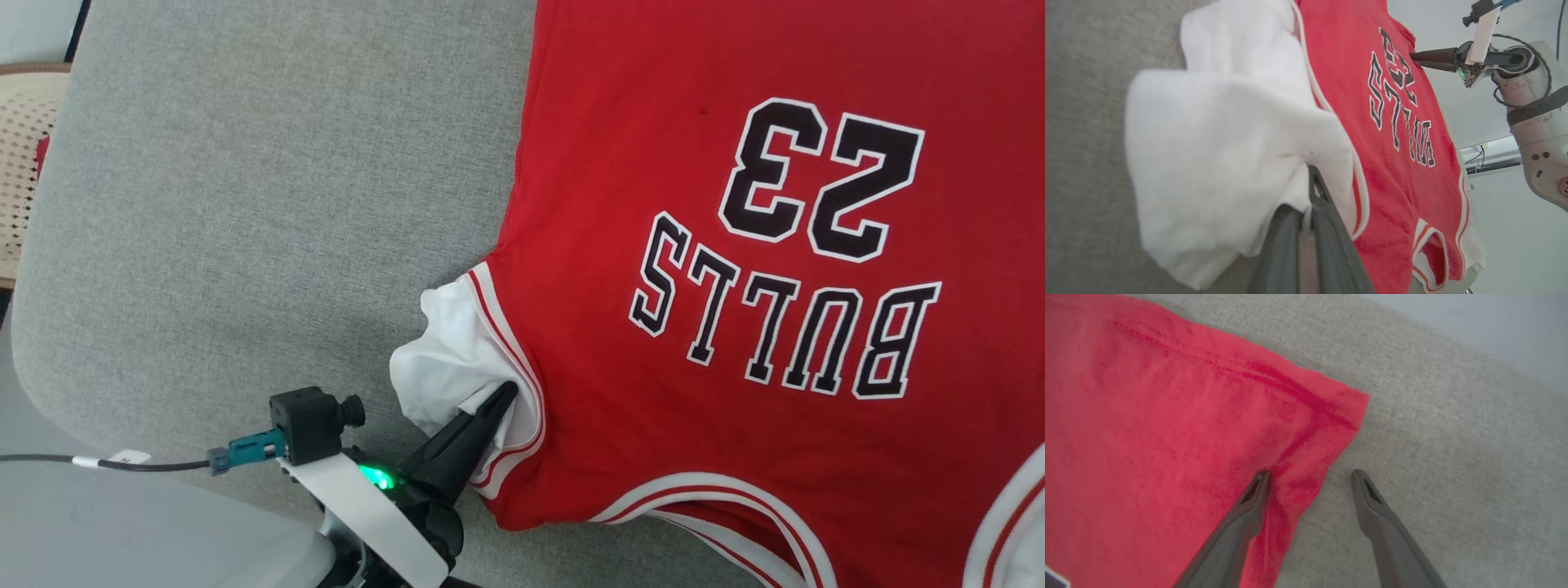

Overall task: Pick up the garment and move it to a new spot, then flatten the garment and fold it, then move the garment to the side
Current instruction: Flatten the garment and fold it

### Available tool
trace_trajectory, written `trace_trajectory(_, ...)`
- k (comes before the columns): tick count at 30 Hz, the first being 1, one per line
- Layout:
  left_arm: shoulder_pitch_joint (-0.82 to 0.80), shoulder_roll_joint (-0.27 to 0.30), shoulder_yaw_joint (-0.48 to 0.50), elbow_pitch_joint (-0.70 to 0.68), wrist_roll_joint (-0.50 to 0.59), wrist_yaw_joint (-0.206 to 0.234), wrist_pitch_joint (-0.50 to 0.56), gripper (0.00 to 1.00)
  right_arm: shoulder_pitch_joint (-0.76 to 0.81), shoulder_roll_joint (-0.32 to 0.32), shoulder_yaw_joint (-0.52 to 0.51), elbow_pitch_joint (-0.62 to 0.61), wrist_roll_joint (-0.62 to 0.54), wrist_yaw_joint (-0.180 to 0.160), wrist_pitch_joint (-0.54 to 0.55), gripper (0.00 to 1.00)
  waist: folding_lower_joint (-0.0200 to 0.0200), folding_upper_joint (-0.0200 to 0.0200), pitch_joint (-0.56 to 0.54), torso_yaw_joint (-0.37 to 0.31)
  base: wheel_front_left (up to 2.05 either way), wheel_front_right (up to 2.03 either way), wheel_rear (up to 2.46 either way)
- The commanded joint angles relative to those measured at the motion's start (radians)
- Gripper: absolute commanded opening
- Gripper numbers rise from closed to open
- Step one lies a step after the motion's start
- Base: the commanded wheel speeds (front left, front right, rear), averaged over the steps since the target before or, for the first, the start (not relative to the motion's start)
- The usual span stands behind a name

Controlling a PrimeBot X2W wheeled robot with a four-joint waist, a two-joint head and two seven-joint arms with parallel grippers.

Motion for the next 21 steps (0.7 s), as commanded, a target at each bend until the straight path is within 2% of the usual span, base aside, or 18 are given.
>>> trace_trajectory(1,-0.017,-0.009,-0.001,0.01,-0.005,0.001,-0.004,0.0,0.025,0.017,0.028,0.038,-0.004,0.0,-0.004,1.0,0.0,0.0,0.011,0.009,0.0,0.0,0.0)
trace_trajectory(5,-0.031,-0.025,-0.009,0.022,-0.005,0.002,-0.006,0.0,0.023,0.034,0.07,0.08,0.012,0.0,-0.013,0.98,0.0,0.0,0.017,0.009,0.0,0.0,0.0)
trace_trajectory(7,-0.037,-0.029,-0.01,0.024,-0.007,0.002,-0.007,0.0,0.022,0.035,0.094,0.09,0.022,0.0,-0.02,0.0,0.0,0.0,0.016,0.005,0.0,0.0,0.0)
trace_trajectory(15,-0.026,-0.006,0.01,0.041,-0.012,0.002,-0.01,0.0,0.011,0.01,0.108,0.096,0.085,0.0,-0.138,0.0,0.0,0.0,-0.049,-0.031,0.0,0.0,0.0)
trace_trajectory(21,0.047,0.025,0.074,0.058,-0.001,0.002,-0.01,0.0,0.128,-0.065,0.182,-0.033,0.213,0.0,-0.189,0.0,0.0,0.0,-0.154,-0.095,0.0,0.0,0.0)
